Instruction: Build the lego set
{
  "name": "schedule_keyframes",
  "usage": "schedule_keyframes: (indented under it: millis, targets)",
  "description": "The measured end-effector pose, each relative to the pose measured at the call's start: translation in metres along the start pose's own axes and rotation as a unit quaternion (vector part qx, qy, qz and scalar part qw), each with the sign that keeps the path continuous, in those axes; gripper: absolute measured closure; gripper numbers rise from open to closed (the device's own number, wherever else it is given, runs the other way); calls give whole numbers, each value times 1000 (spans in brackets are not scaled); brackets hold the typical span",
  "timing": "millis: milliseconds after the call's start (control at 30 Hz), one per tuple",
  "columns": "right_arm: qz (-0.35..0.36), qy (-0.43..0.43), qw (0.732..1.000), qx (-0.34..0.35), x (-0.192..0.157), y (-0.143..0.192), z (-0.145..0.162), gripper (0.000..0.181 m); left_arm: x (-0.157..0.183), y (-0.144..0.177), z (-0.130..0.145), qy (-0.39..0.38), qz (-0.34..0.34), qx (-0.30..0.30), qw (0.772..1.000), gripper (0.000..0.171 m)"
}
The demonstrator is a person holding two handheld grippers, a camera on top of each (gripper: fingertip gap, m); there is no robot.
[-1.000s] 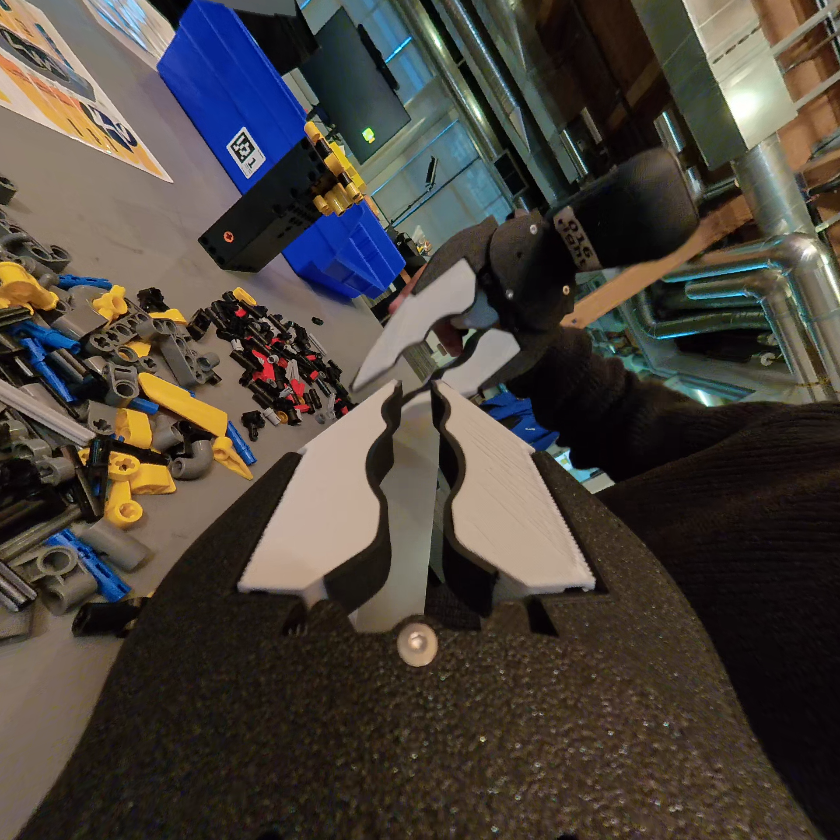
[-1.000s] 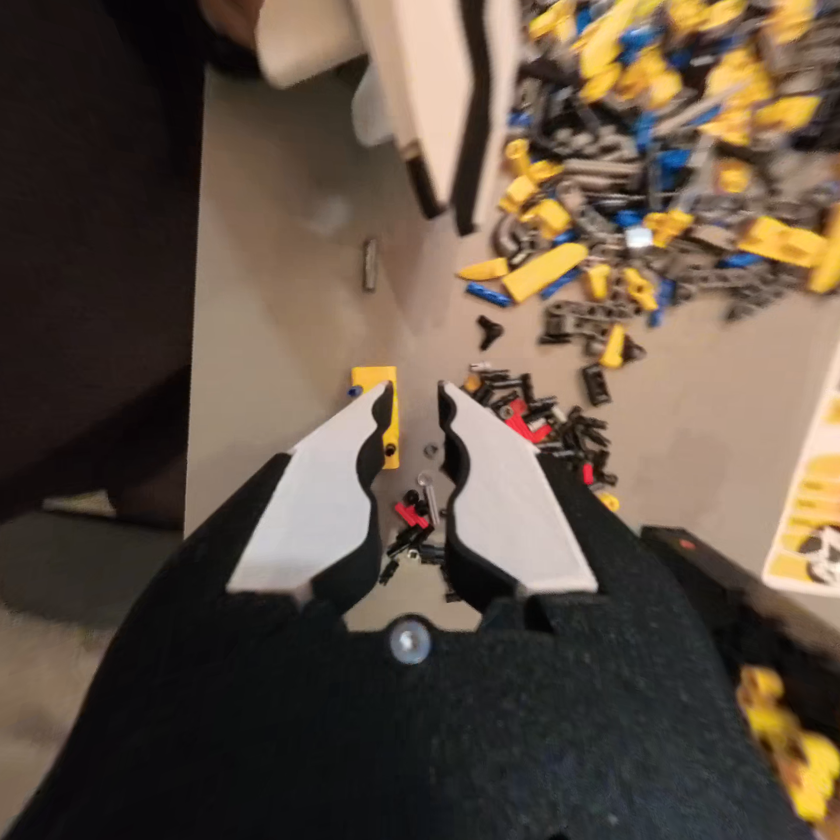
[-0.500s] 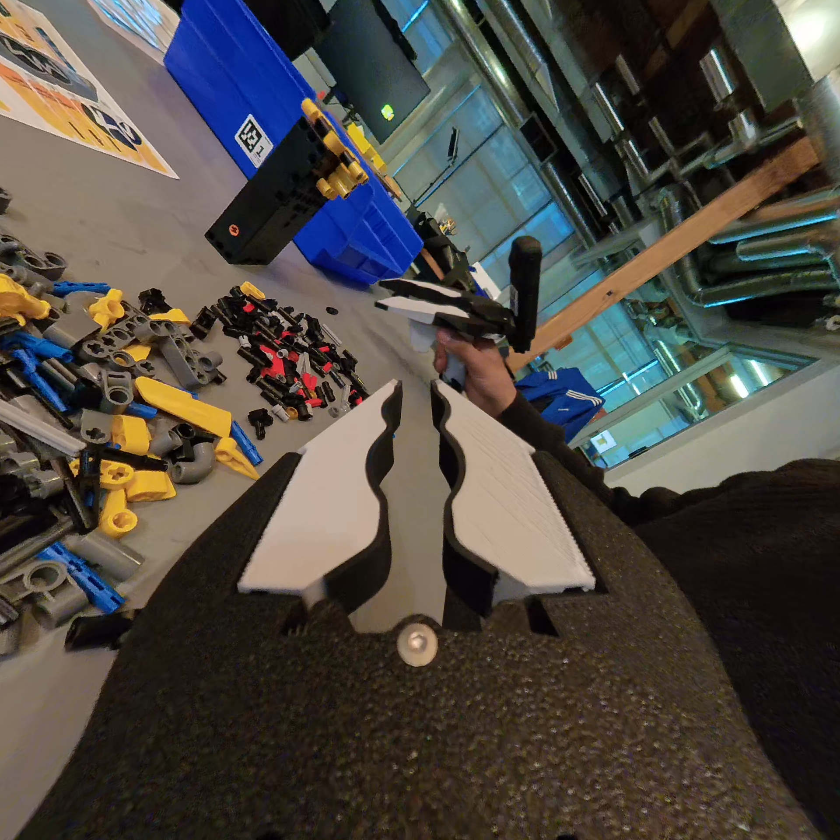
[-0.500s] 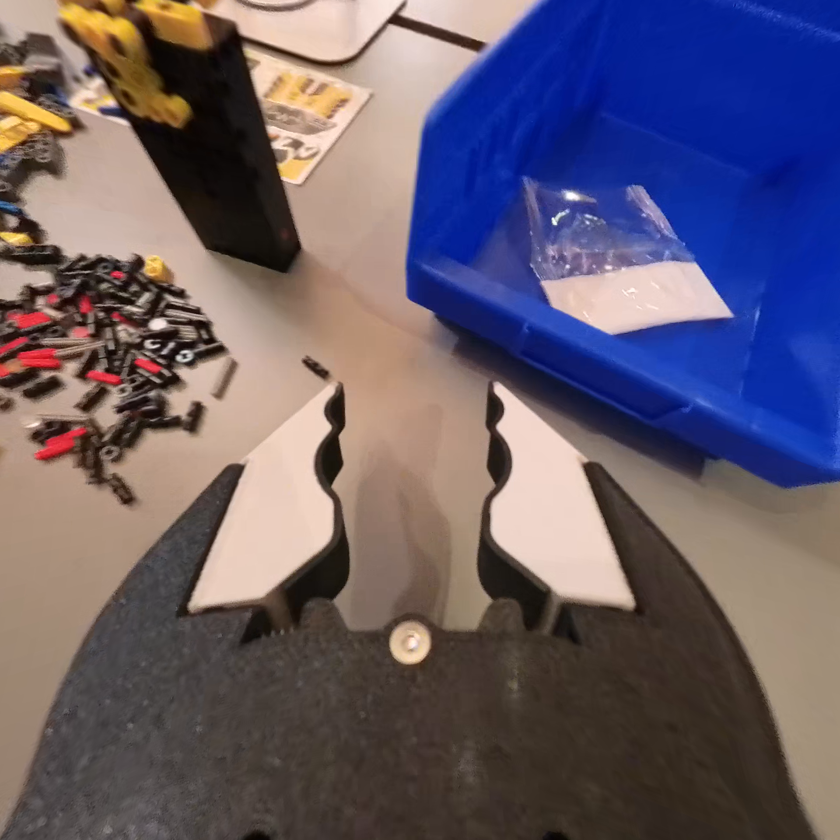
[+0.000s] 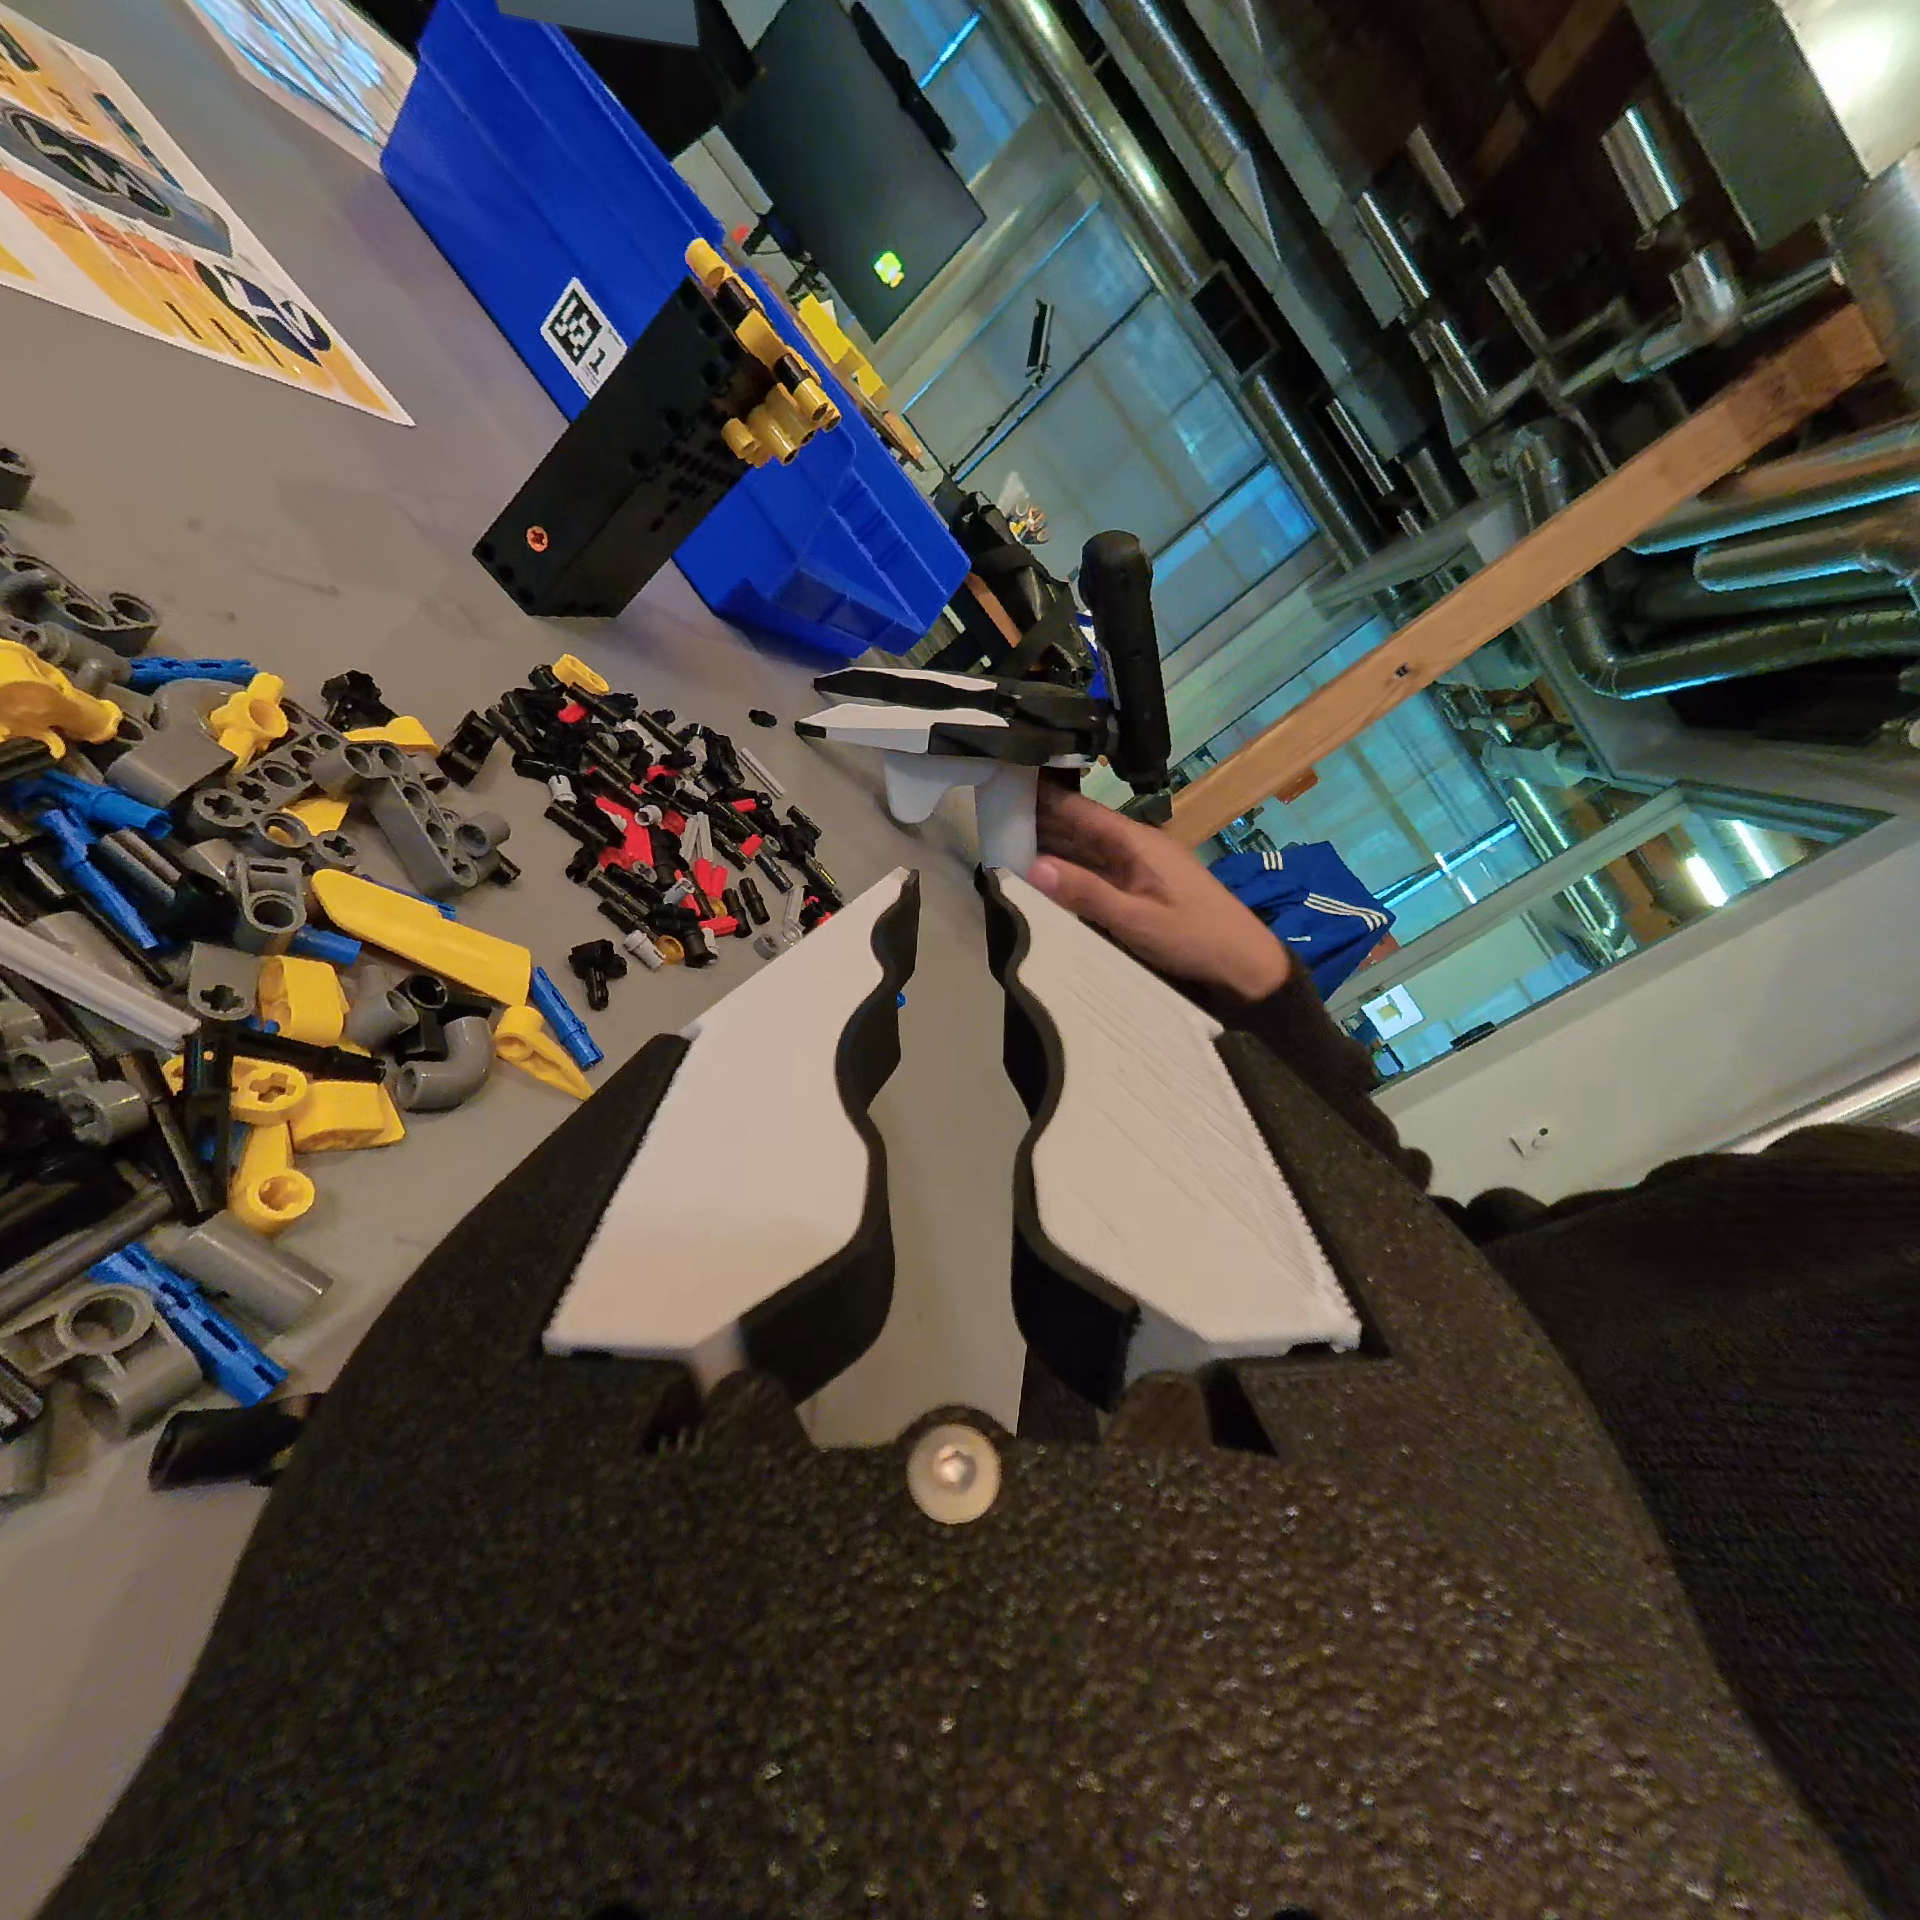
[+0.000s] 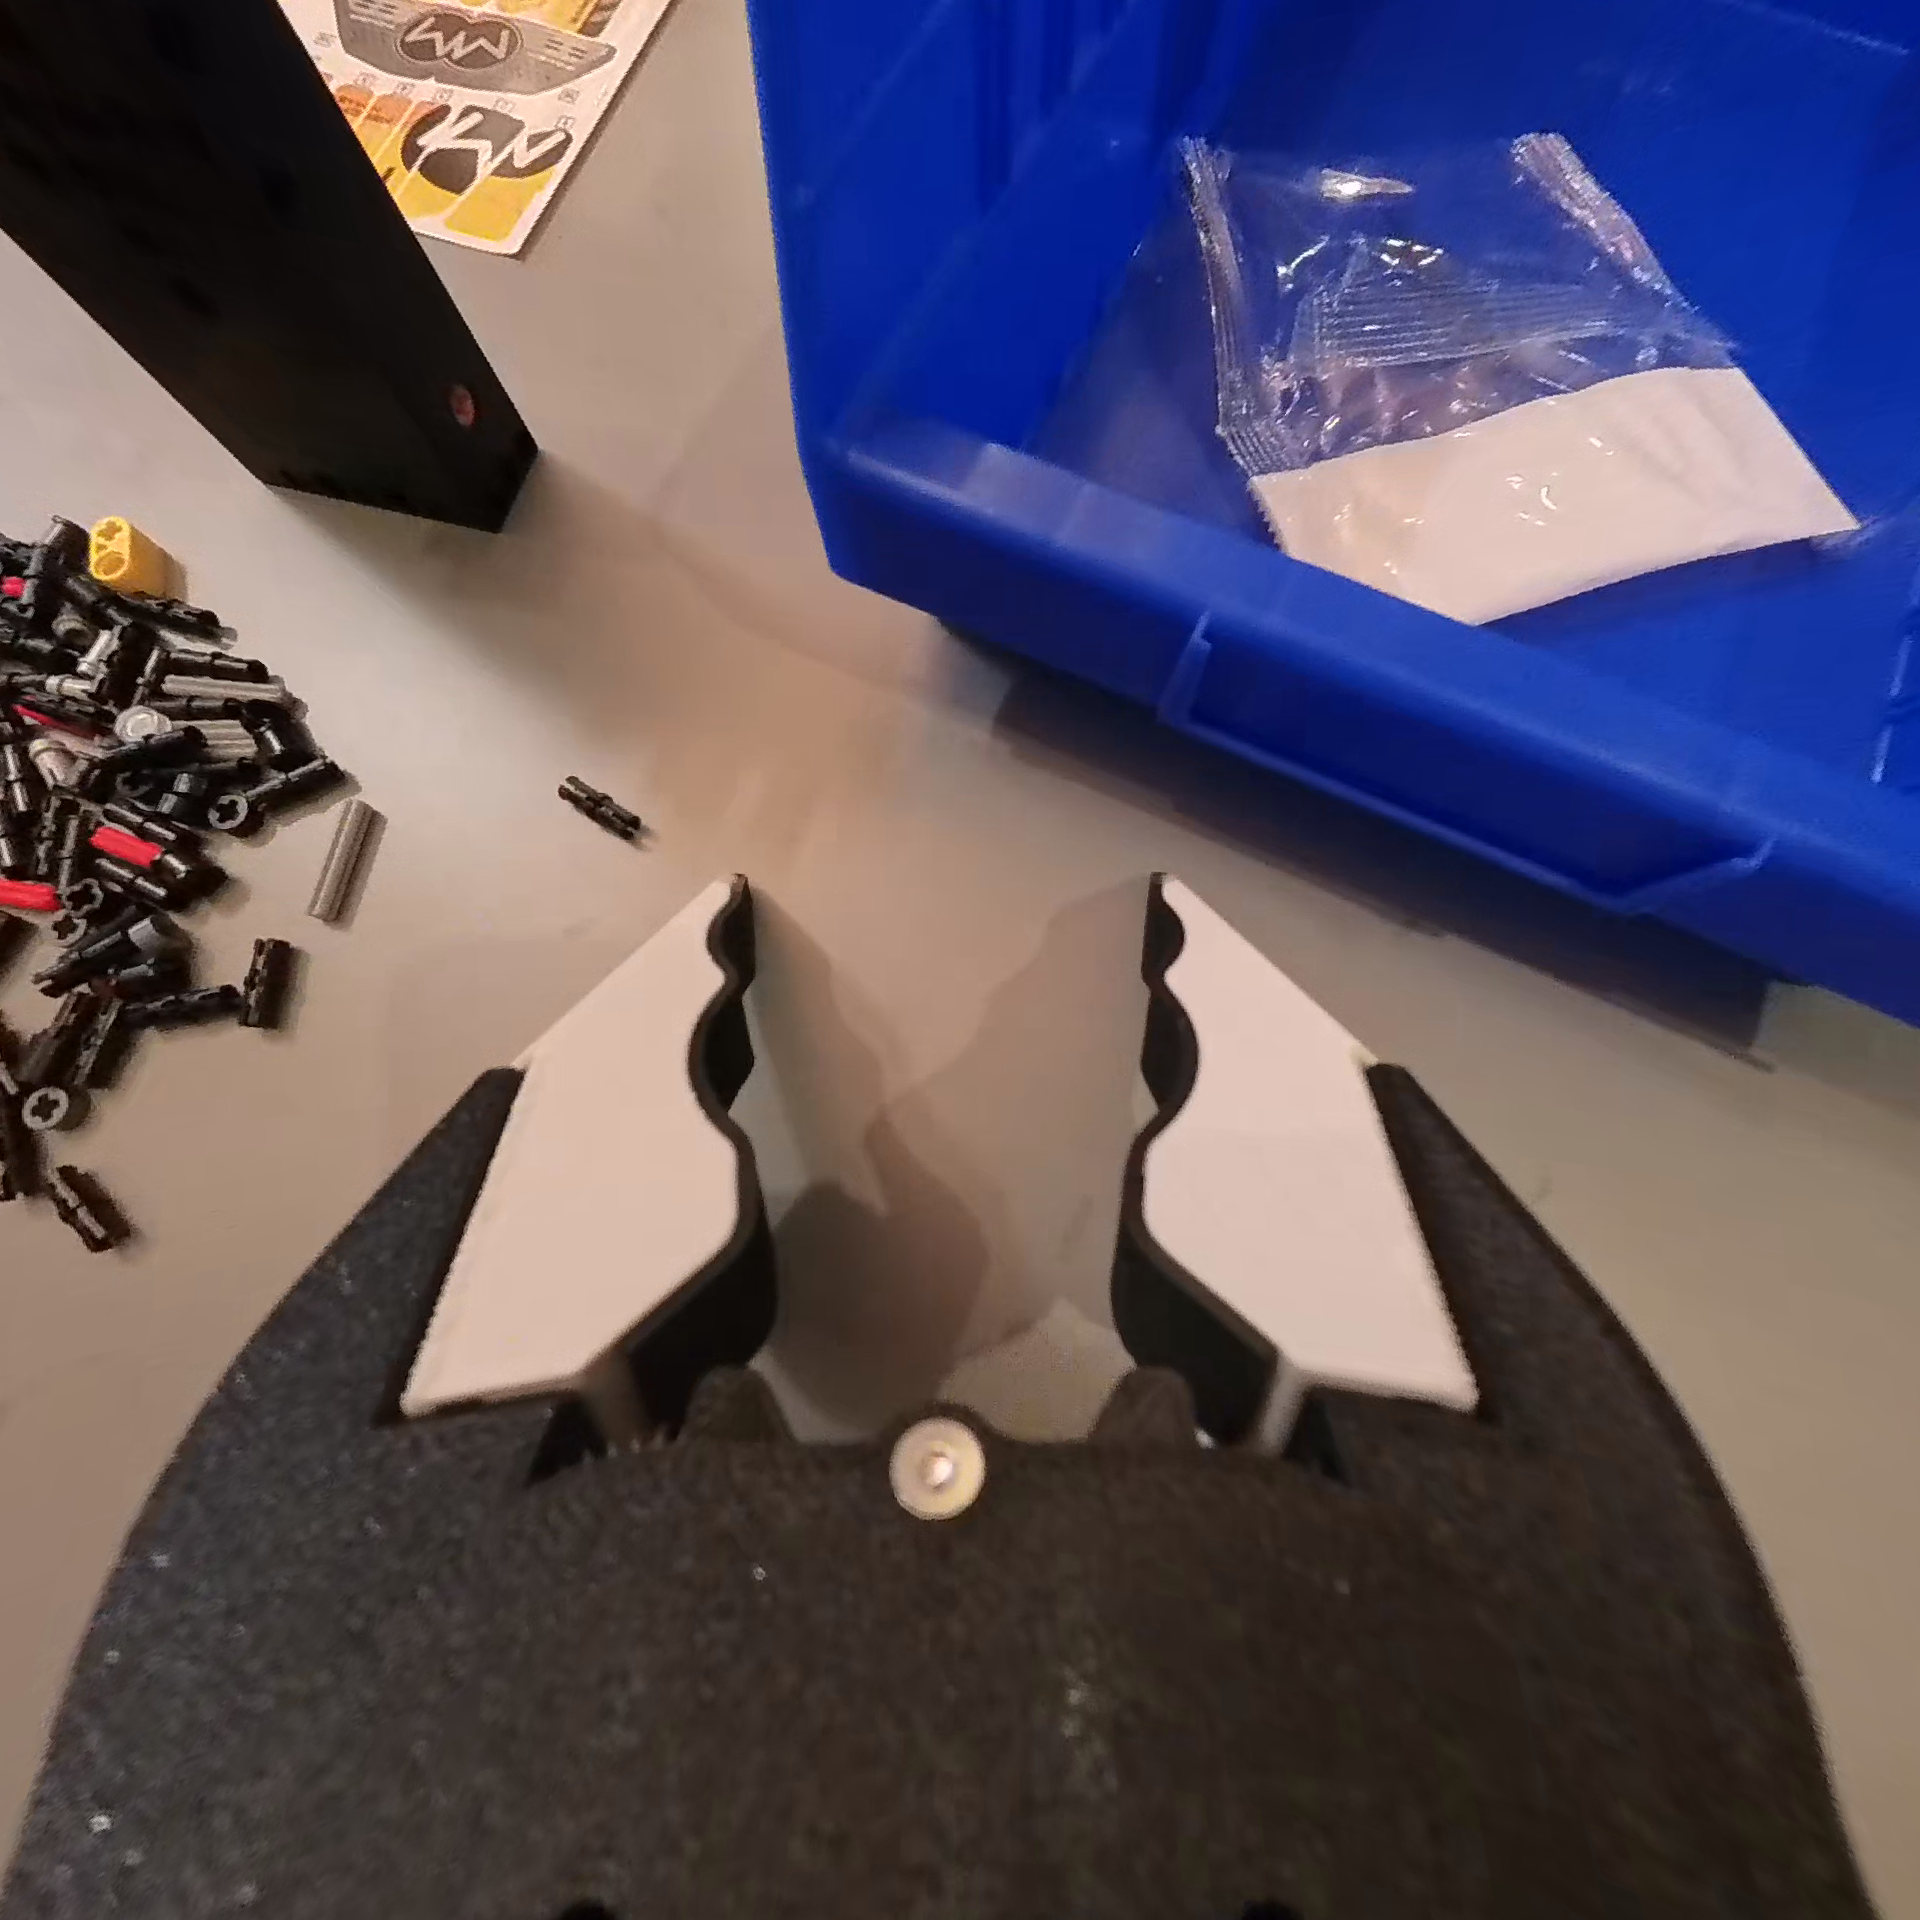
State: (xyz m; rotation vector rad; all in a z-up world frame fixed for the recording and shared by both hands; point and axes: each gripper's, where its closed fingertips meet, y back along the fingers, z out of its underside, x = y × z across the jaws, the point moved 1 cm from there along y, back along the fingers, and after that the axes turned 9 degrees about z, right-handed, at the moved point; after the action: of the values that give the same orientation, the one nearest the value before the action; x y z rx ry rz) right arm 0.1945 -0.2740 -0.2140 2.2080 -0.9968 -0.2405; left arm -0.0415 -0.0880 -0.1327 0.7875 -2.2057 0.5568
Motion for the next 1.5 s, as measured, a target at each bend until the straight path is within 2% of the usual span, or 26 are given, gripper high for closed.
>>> schedule_keyframes:
  millis: [1500]
  targets:
    - [0,0,1000,0,0,0,0,105,3,1,0,-3,9,3,1000,160]
